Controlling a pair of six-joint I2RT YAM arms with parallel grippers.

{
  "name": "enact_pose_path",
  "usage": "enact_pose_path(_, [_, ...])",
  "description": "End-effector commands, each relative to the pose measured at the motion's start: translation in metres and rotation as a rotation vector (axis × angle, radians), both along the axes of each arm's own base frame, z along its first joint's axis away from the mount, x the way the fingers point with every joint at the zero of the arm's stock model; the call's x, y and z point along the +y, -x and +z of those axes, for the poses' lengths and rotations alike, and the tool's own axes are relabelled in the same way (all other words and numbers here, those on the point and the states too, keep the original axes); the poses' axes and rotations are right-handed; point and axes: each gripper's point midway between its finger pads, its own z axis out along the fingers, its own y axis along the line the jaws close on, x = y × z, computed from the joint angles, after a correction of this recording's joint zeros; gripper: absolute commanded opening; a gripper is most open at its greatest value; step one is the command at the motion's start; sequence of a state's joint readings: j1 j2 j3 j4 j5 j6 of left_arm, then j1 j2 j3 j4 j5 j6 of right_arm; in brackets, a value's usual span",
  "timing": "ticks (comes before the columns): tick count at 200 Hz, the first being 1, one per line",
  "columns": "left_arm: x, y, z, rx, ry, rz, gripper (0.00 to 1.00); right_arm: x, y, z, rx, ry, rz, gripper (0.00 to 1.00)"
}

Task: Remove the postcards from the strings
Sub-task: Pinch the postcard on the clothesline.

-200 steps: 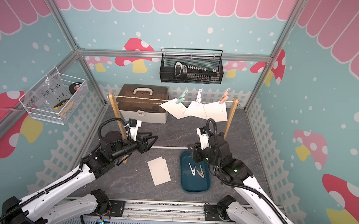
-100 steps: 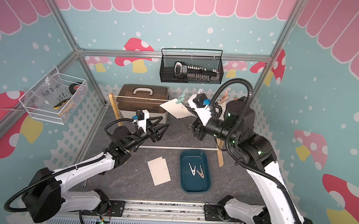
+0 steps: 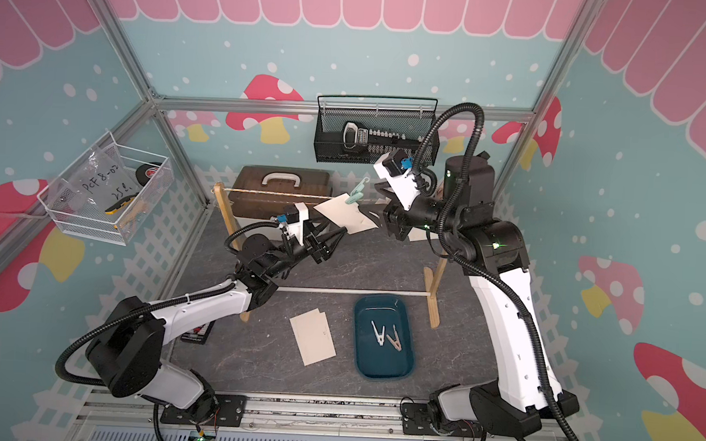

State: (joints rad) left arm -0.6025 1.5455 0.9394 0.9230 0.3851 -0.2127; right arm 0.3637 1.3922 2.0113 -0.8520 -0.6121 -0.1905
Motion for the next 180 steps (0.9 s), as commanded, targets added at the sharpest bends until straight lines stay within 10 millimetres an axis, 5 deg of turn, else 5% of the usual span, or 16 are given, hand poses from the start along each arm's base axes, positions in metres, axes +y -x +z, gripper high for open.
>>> enact_pose_path(1, [-0.003, 0.006, 0.023, -0.072, 0.042, -0.048, 0.63, 0.001, 0.011, 0.001, -0.015, 0.003, 0.057, 0.58])
enact_pose_path(41, [-0.010, 0.011, 0.023, -0.084, 0.039, -0.105, 0.48, -0.001, 0.006, -0.002, -0.006, 0.003, 0.051, 0.58])
enact_pose_path(62, [-0.006, 0.015, 0.028, -0.110, 0.074, -0.116, 0.28, -0.002, 0.002, -0.005, 0.000, 0.004, 0.046, 0.58])
enact_pose_path(180, [-0.014, 0.033, 0.037, -0.113, 0.093, -0.255, 0.09, 0.012, -0.026, -0.010, 0.055, -0.062, 0.060, 0.59])
